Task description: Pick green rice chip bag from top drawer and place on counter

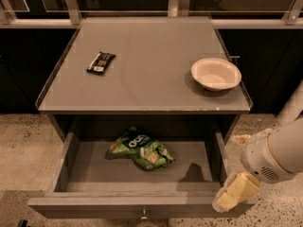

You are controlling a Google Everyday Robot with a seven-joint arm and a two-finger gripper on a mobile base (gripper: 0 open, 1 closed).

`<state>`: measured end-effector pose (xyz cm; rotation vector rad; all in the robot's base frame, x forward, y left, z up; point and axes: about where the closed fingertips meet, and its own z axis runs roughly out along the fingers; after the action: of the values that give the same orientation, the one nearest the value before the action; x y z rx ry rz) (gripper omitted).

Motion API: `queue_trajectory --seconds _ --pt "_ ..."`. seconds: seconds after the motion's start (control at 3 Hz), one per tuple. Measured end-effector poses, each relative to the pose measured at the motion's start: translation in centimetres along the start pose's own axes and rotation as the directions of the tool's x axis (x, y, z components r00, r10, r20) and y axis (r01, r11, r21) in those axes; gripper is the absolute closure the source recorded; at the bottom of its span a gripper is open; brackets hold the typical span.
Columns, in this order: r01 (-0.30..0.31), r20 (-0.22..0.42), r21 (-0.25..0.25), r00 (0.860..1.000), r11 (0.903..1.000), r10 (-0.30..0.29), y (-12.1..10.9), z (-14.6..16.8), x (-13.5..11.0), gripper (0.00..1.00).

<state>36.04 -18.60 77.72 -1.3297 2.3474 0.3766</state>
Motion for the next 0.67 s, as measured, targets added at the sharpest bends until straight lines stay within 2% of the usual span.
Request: queue_trajectory --seconds 0.33,0.67 --pt "-0.029 0.071 0.005 0.997 0.9996 0.029 0.1 1.6 1.2 0.0" --pt "-0.071 0.236 0.019 0.97 0.9973 0.065 -0.9 5.6 0.5 0.0"
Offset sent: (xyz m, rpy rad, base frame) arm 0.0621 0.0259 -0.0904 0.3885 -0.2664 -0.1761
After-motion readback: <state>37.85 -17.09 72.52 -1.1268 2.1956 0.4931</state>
